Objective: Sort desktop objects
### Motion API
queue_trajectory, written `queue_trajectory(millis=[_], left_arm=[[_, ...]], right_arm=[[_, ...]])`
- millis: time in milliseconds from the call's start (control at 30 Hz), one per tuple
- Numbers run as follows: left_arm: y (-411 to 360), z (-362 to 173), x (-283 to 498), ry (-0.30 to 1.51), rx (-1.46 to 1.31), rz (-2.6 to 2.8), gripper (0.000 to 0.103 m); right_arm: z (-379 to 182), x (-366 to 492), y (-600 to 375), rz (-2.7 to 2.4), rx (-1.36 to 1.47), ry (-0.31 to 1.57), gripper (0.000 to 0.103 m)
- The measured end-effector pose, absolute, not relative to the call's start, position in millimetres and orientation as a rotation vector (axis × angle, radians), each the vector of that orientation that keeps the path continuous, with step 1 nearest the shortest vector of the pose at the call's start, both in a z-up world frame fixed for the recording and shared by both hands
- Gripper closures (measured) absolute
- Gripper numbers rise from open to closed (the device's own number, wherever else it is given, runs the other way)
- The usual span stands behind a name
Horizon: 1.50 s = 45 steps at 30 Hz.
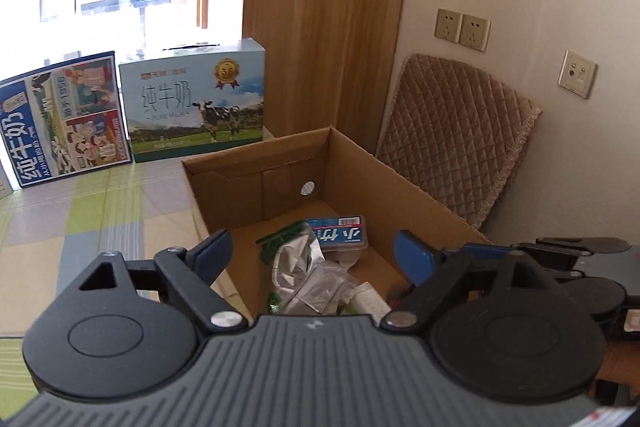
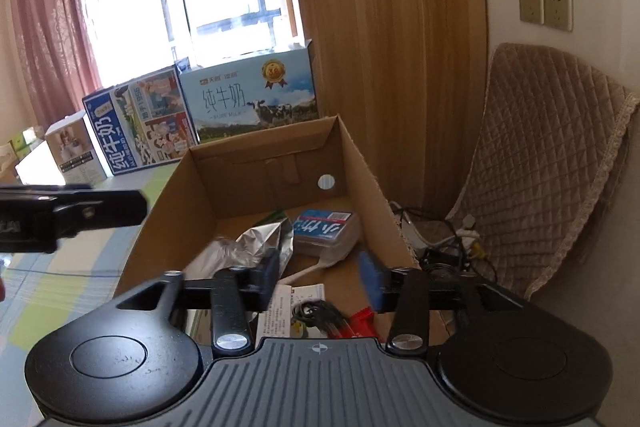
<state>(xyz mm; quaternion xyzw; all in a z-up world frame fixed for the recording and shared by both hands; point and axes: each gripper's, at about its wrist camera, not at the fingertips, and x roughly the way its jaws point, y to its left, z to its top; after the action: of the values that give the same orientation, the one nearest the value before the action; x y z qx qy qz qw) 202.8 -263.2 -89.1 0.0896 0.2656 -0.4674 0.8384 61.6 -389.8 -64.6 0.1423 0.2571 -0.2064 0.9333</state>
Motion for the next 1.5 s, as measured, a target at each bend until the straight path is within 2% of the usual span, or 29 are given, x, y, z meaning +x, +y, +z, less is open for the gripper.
queue_trajectory(millis=[133,300,433,1100,1500], left_arm=[[-239,-85,194,0.58,0.168,-0.954,0.009],[-207,-80,169,0.593,0.141,-0.908,0.002],[-188,-75,144,0.615,0.151,-0.877,0.001],[-106,-57,49,0.762,0.171,-0.758,0.001],[-83,-60,29,0.783,0.141,-0.756,0.001]], right_arm=[[-56,43,-380,-0.416,0.297,0.516,0.046],[-36,8,-357,-0.434,0.33,0.482,0.014],[-21,-15,-338,-0.426,0.327,0.508,0.002],[18,-104,-261,-0.435,0.305,0.634,0.002],[21,-109,-239,-0.427,0.256,0.655,0.002]])
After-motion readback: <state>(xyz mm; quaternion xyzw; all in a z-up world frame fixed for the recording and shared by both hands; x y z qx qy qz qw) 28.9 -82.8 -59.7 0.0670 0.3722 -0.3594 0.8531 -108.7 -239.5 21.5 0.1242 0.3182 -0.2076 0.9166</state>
